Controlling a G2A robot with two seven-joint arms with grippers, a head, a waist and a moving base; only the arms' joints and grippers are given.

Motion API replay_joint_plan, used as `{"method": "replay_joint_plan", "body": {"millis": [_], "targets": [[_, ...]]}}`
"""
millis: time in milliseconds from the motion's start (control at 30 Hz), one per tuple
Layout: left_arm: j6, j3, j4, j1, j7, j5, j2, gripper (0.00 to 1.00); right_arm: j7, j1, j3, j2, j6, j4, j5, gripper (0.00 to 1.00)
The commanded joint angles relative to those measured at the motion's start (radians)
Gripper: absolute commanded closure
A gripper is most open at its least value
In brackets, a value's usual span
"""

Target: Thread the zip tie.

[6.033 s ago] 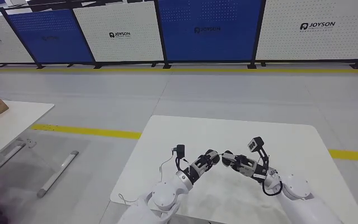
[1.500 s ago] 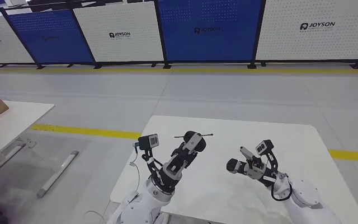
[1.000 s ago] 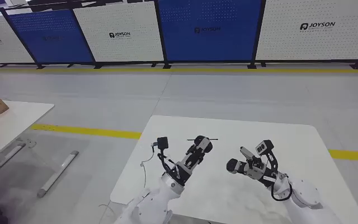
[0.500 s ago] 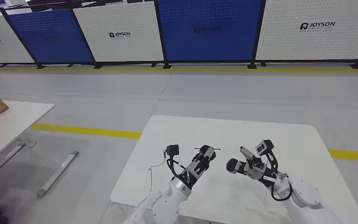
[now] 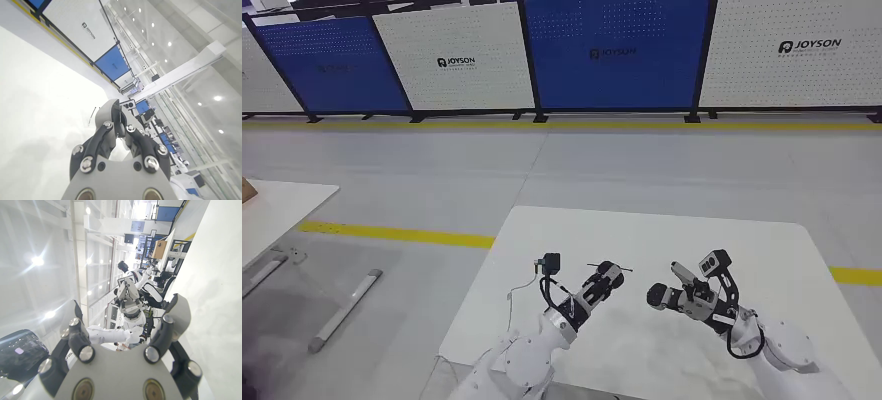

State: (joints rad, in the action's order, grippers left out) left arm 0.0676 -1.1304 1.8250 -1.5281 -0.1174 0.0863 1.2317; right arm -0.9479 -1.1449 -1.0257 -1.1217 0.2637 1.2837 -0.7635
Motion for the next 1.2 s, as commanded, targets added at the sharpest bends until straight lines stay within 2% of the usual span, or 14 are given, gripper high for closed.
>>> {"method": "replay_joint_plan", "body": {"millis": [0, 100, 200, 300, 633, 700, 800, 1033, 1100, 1167], "targets": [[0.012, -0.027, -0.01, -0.001, -0.073, -0.015, -0.007, 1.0, 0.0, 0.0, 0.0, 0.0, 0.0, 0.0, 0.0, 0.0], [0.055, -0.056, -0.029, -0.007, -0.17, -0.021, -0.018, 1.0, 0.0, 0.0, 0.0, 0.0, 0.0, 0.0, 0.0, 0.0], [0.096, -0.058, -0.051, -0.014, -0.213, -0.004, -0.024, 1.0, 0.0, 0.0, 0.0, 0.0, 0.0, 0.0, 0.0, 0.0], [0.103, -0.051, -0.062, -0.015, -0.177, 0.03, -0.024, 1.0, 0.0, 0.0, 0.0, 0.0, 0.0, 0.0, 0.0, 0.0], [0.103, -0.051, -0.062, -0.015, -0.177, 0.03, -0.024, 1.0, 0.0, 0.0, 0.0, 0.0, 0.0, 0.0, 0.0, 0.0], [0.081, -0.046, -0.073, -0.01, -0.158, -0.004, -0.02, 1.0, 0.0, 0.0, 0.0, 0.0, 0.0, 0.0, 0.0, 0.0], [0.042, -0.018, -0.1, 0.014, -0.11, 0.008, -0.013, 1.0, 0.0, 0.0, 0.0, 0.0, 0.0, 0.0, 0.0, 0.0], [0.042, -0.015, -0.101, 0.016, -0.107, 0.009, -0.013, 1.0, 0.005, 0.0, -0.001, 0.0, 0.001, 0.002, 0.003, 0.0], [0.042, -0.015, -0.101, 0.016, -0.107, 0.009, -0.013, 1.0, 0.016, 0.007, -0.023, 0.007, 0.009, 0.019, 0.074, 0.0], [0.042, -0.015, -0.101, 0.016, -0.107, 0.009, -0.013, 1.0, 0.004, 0.014, -0.067, 0.022, -0.024, 0.038, 0.143, 0.0]]}}
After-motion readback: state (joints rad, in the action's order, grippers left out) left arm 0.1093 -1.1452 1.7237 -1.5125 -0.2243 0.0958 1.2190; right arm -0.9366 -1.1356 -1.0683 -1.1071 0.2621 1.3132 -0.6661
